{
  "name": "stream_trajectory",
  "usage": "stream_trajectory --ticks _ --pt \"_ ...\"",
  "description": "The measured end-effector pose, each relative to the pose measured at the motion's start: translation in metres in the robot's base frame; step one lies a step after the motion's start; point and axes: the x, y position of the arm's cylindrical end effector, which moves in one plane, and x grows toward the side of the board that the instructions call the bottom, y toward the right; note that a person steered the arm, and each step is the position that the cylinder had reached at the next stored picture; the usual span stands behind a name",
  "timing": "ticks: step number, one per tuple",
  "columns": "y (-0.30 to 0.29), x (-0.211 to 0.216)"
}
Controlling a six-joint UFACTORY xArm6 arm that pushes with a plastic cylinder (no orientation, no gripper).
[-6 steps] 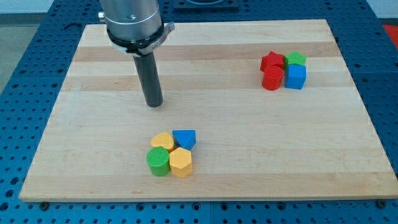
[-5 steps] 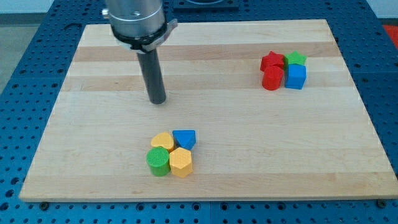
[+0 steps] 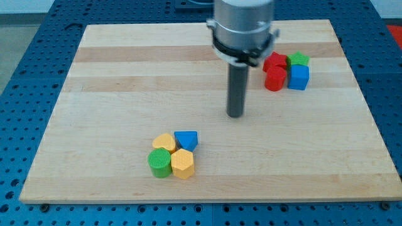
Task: Move your arm towards bottom center
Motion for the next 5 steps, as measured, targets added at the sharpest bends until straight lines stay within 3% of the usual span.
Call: stream_trajectory --ticks 1,2,5 --pt "0.031 0.05" --pt "0.027 0.077" --pt "-0.038 0.115"
